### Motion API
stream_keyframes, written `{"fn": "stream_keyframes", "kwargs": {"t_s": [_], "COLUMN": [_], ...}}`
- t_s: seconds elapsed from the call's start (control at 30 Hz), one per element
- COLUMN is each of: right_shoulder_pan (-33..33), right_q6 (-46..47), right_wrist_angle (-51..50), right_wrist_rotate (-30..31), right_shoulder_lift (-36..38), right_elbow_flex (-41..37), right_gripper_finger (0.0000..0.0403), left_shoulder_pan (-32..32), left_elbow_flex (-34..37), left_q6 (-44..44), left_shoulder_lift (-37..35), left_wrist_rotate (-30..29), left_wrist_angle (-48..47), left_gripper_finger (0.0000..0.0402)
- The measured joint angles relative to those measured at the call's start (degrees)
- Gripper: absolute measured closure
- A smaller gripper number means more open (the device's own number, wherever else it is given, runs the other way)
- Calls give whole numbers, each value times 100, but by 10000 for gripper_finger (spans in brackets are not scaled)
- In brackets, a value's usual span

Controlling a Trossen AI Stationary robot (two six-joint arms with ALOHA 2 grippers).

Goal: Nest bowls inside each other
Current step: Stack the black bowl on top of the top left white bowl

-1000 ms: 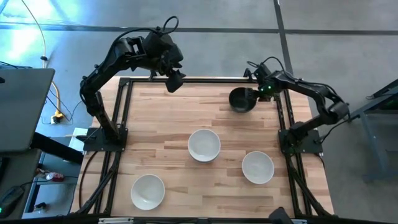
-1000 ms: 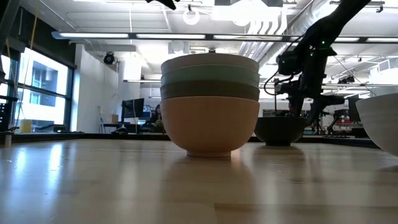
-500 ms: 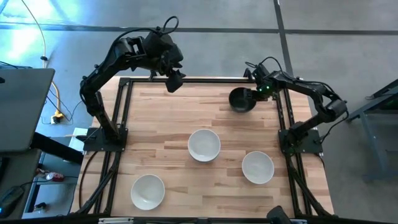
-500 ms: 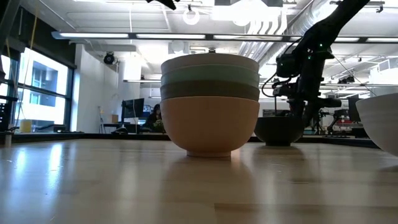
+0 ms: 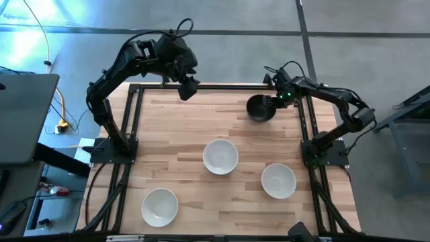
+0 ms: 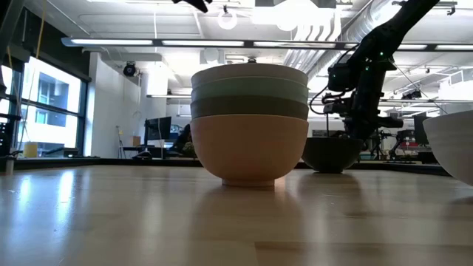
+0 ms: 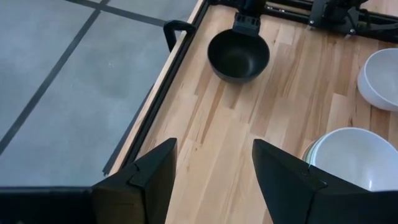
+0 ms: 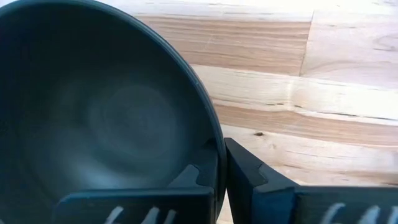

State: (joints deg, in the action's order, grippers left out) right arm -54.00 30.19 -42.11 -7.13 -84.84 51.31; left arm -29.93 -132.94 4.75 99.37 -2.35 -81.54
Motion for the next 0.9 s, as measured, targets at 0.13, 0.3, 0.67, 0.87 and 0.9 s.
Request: {"fn": "stream_keyframes", "kwargs": {"t_s": [0.13, 0.3, 0.67, 0.87, 0.9], "right_shoulder_pan": [9, 203, 738, 908, 943], "right_q6": [-224, -501, -841, -954, -953], "right_wrist_angle": [0, -45, -678, -1454, -1599], "right_wrist_rotate": [-286, -512, -536, -409, -372], "right_shoulder_lift": [2, 2, 4, 7, 7], "right_elbow_flex": [0, 0, 810, 1936, 2119], "right_gripper_finger": [402, 402, 402, 403, 403], "left_shoulder_pan": [0, -119, -489, -656, -681], "left_elbow_flex": [0, 0, 624, 1539, 1738], "left_q6": [41, 150, 258, 207, 205], "left_shoulder_lift": [0, 0, -388, -790, -862], "left_wrist_rotate": [0, -198, -336, -288, -291], "left_wrist_angle": [-102, -728, -847, -842, -853], "left_gripper_finger": [202, 202, 202, 202, 202]}}
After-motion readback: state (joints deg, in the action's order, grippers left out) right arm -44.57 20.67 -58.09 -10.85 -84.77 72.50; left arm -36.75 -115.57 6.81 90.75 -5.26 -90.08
